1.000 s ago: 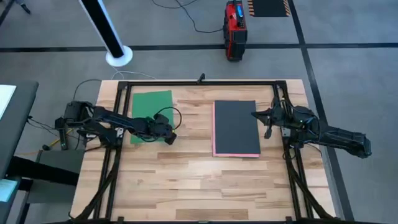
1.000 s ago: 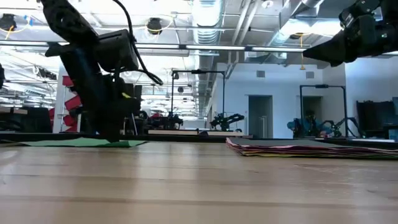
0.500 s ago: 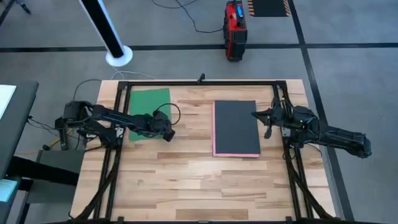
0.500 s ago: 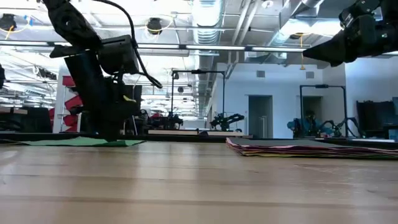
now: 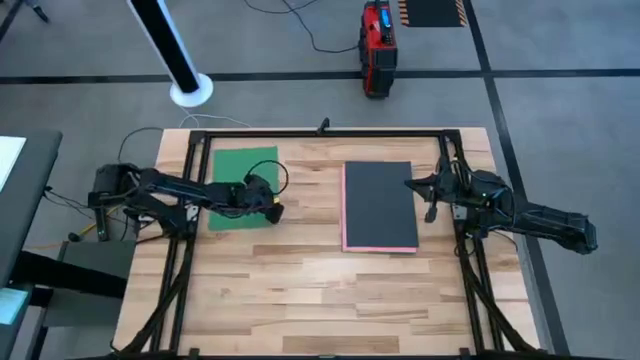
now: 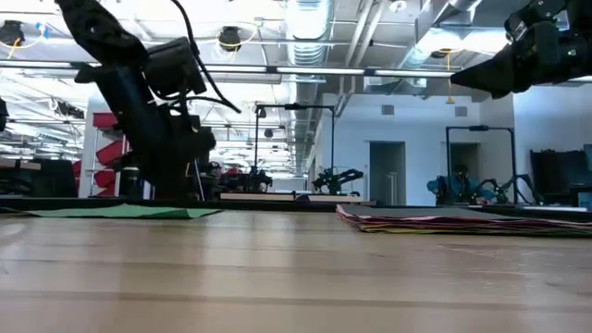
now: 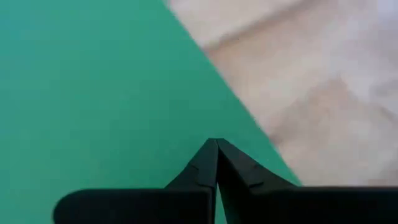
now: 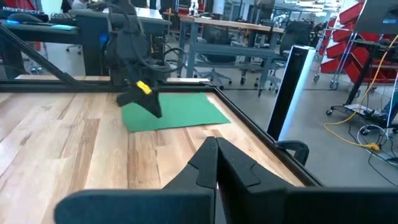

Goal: Organize paper
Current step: Move the green paper to the top left of the table

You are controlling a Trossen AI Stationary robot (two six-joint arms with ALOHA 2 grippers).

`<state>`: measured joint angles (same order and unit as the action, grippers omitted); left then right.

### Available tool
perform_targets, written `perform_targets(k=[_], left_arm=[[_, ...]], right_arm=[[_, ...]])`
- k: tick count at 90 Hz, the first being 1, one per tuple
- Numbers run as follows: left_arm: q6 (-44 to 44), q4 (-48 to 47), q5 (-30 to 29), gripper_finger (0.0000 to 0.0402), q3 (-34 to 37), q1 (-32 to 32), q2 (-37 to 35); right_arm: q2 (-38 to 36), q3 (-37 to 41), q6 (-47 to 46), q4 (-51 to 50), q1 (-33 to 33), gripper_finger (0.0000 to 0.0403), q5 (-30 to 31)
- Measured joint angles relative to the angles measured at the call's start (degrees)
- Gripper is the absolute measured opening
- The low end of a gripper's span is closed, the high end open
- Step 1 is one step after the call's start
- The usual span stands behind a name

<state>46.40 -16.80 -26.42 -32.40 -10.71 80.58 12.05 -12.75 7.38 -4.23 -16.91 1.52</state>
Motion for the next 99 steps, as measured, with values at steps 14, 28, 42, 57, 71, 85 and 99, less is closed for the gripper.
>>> perform_targets(k=[14, 28, 42, 57, 71, 85, 99], left_arm=[[-0.09, -0.44, -0.41, 0.0000, -0.04, -3.75, 3.01], [-1.35, -1.29, -1.65, 0.0000, -0.41, -5.26, 5.04], [-2.72, -2.55, -1.46, 0.0000, -0.39, -5.28, 5.52], [-4.62, -5.11, -1.31, 0.0000, -0.35, -5.30, 5.54], [-5.26, -7.78, -1.71, 0.0000, -0.35, -5.30, 5.54], [-8.15, -7.74, -1.76, 0.0000, -0.33, -5.32, 5.54], [-9.42, -7.46, -1.55, 0.0000, -0.27, -5.43, 5.57]], right_arm=[[-0.02, 0.02, 0.15, 0.04, 0.00, 0.0000, 0.00], [0.00, 0.02, 0.15, -0.10, 0.00, 0.0000, 0.02], [0.00, 0.02, -0.27, -0.45, 0.00, 0.0000, 0.02], [-0.01, 0.02, -0.29, -0.50, 0.00, 0.0000, 0.02], [0.00, 0.02, -0.31, -0.50, 0.00, 0.0000, 0.02], [0.00, 0.02, -0.34, -0.50, 0.00, 0.0000, 0.02], [0.00, 0.02, -0.35, -0.50, 0.00, 0.0000, 0.02]])
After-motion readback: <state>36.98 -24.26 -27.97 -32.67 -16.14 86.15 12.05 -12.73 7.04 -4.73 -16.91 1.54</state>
